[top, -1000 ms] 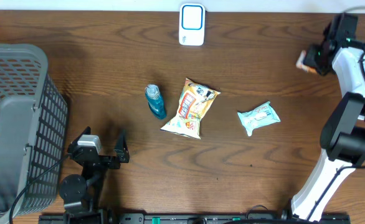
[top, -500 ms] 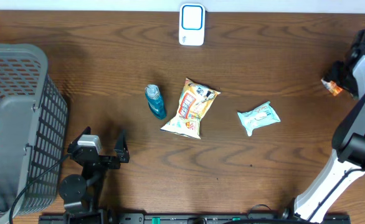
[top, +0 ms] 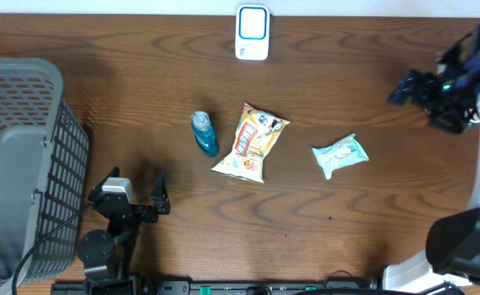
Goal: Scan the item barcode
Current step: 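Move the Kleenex pack to the right edge beside the Zam-Buk box, then reach the right gripper down to the mint-green wipes pack and grasp it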
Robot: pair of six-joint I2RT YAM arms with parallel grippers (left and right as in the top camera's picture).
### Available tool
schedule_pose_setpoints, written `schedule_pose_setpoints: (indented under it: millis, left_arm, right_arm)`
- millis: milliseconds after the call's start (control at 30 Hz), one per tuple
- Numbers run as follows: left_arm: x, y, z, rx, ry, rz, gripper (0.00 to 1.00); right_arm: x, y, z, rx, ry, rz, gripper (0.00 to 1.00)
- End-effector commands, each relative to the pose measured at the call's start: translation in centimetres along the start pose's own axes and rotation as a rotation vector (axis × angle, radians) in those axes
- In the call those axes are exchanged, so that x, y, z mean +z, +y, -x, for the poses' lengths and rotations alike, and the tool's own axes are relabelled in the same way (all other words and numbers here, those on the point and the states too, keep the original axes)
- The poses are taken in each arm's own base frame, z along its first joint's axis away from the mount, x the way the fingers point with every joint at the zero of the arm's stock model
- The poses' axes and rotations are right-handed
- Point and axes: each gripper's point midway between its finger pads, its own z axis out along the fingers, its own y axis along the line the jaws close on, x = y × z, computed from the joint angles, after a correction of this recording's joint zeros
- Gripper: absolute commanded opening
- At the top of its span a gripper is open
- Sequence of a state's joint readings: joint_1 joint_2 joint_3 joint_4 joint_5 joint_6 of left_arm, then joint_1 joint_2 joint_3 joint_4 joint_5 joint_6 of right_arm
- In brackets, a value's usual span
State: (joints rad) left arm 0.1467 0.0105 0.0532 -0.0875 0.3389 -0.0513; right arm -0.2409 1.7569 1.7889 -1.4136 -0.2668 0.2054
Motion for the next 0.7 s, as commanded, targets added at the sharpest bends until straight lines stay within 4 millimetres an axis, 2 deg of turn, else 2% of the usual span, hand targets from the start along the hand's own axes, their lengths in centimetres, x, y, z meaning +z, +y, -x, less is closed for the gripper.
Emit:
schedule_pose_setpoints:
  millis: [0,67,200,300,367,433,467,567,667]
  left_arm:
    - [0.1,-0.1,-1.4,-0.003,0.042,-0.014,0.98]
    - [0.1,-0.1,-1.4,-0.003,0.041,-0.014,0.98]
    - [0.1,-0.1,-1.4,-0.003,0.041,-0.014,0.98]
    - [0.1,-0.1,-1.4,-0.003,0.042,-0.014,0.98]
    - [0.1,-0.1,-1.4,-0.003,0.041,-0.014,0.98]
    - [0.1,-0.1,-1.4,-0.003,0.042,-0.014,0.98]
    - [0.1,-0.1,-1.4,-0.003,0.041,-0.014,0.98]
    - [0.1,-0.1,-1.4,-0.003,0.041,-0.014,0.98]
    - [0.1,-0.1,-1.4,-0.003,0.042,-0.014,0.98]
  right_arm:
    - [2.6,3.3,-3.5,0.026,0.170,0.078,0.99]
    - [4.1,3.9,-5.0,0.022,0.221,0.066,0.99]
    - [8.5,4.6,-8.3,-0.013,0.304,0.020,0.99]
    - [11.4,2.8,-10.4,0.135,0.324,-0.117,0.99]
    - [13.2,0.5,-11.1,0.266,0.282,-0.246,0.99]
    - [14.5,-0.8,-11.1,0.345,0.234,-0.298,0.99]
    - [15.7,-1.4,-10.3,0.341,0.174,-0.299,0.99]
    - [17.0,-1.9,-8.5,0.331,0.072,-0.295,0.99]
    - [17.9,-1.6,-6.7,0.316,-0.015,-0.260,0.99]
